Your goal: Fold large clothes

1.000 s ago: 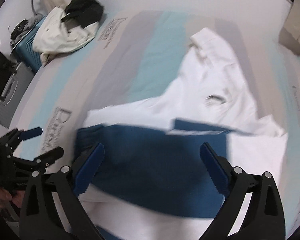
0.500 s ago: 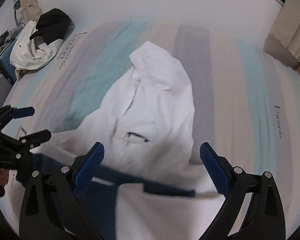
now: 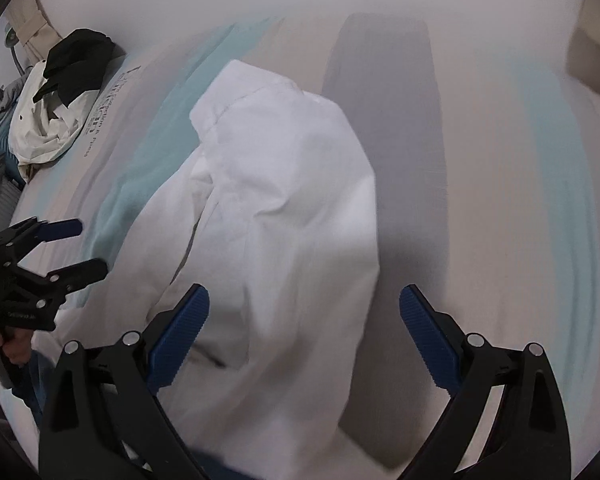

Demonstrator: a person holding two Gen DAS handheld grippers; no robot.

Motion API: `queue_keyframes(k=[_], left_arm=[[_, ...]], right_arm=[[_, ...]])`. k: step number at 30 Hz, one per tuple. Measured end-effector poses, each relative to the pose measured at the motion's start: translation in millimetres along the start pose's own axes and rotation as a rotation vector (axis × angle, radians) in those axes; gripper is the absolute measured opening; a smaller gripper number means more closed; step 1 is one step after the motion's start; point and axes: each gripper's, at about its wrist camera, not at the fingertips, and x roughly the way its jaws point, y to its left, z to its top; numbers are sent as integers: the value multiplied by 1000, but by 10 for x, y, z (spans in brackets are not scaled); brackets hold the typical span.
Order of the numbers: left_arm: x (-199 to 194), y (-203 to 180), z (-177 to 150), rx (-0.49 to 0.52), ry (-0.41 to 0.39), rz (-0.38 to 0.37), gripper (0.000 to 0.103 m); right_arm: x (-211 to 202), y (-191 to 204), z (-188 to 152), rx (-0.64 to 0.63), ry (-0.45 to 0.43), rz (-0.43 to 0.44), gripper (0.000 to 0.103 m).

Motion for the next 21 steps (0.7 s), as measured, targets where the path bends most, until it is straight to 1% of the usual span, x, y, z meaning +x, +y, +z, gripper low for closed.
queue_keyframes(k=[2,3,4,6,9,11,13,17,21], left_arm=[[138,69,118,-43,11,-38,97],[203,106,174,-62,16,-48,97],[245,133,213,-73,16,-55,97],[338,173,314,-88,6,-62,97],[507,180,430,-83,16,-53,97],[599,155,492,-61,23,-48,97],[680,132,541,-43,31,-39,97],[802,86,584,-16,57,-29,97],[846,51,590,6,57,-27,96]], right_arm=[[159,-73,80,1,22,19,81],[238,-104,113,-2,37,36,75],[327,-146,154,-2,50,47,73],[435,-222,217,17,64,59,73],[570,-305,322,45,83,70,73],[651,-310,394,33,90,52,73],[731,-332,458,35,101,51,73],[844,-360,512,42,124,43,73],[902,-339,496,46,136,49,73]])
